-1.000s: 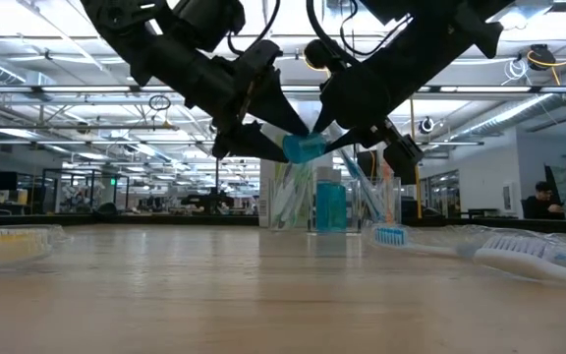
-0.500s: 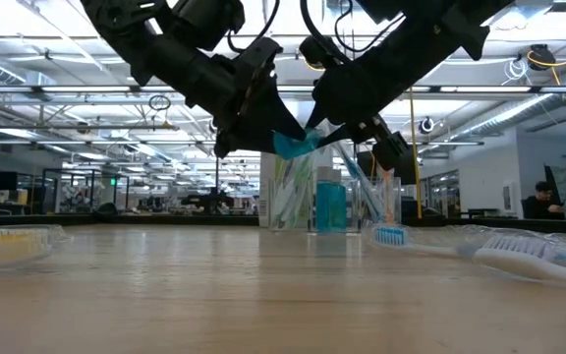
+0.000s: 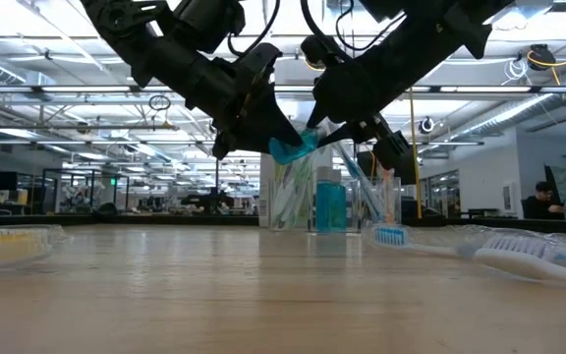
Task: Pick & Place toothbrushing station
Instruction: Put the mouthwash into the transparent organizer
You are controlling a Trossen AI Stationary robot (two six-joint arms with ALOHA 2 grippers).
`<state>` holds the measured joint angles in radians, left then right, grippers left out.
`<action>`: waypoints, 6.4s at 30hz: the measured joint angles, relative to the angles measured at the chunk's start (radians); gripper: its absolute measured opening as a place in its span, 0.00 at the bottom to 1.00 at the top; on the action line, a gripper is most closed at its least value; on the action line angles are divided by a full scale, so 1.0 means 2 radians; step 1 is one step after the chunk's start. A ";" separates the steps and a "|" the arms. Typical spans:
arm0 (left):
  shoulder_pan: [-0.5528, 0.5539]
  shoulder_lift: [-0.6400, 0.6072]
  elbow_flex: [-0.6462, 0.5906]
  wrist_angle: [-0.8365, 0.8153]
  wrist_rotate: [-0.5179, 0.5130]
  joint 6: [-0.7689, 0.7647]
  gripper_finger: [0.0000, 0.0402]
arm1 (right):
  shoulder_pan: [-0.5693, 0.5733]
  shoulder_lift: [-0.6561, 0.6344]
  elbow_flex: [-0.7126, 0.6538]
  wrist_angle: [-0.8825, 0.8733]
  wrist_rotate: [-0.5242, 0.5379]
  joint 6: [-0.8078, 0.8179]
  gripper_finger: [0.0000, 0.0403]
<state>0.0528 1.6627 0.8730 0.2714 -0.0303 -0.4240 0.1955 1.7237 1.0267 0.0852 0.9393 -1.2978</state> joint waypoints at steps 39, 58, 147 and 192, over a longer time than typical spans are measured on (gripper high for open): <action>0.000 0.000 0.000 0.075 0.055 0.074 0.29 | 0.070 -0.226 -0.090 -0.138 -0.119 0.703 0.45; -0.001 0.000 0.000 0.141 0.112 0.158 0.29 | -0.051 -0.202 -0.313 0.483 -0.405 0.642 0.55; -0.002 0.000 0.000 0.172 0.108 0.170 0.29 | -0.088 -0.131 -0.255 0.546 -0.472 0.709 0.23; 0.003 -0.032 0.000 0.111 0.068 0.171 0.55 | -0.107 -0.136 -0.255 0.500 -0.471 0.726 0.23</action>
<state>0.0591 1.5987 0.8734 0.4938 0.1051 -0.0818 -0.0183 1.4520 0.5167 1.0852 -0.0024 0.1534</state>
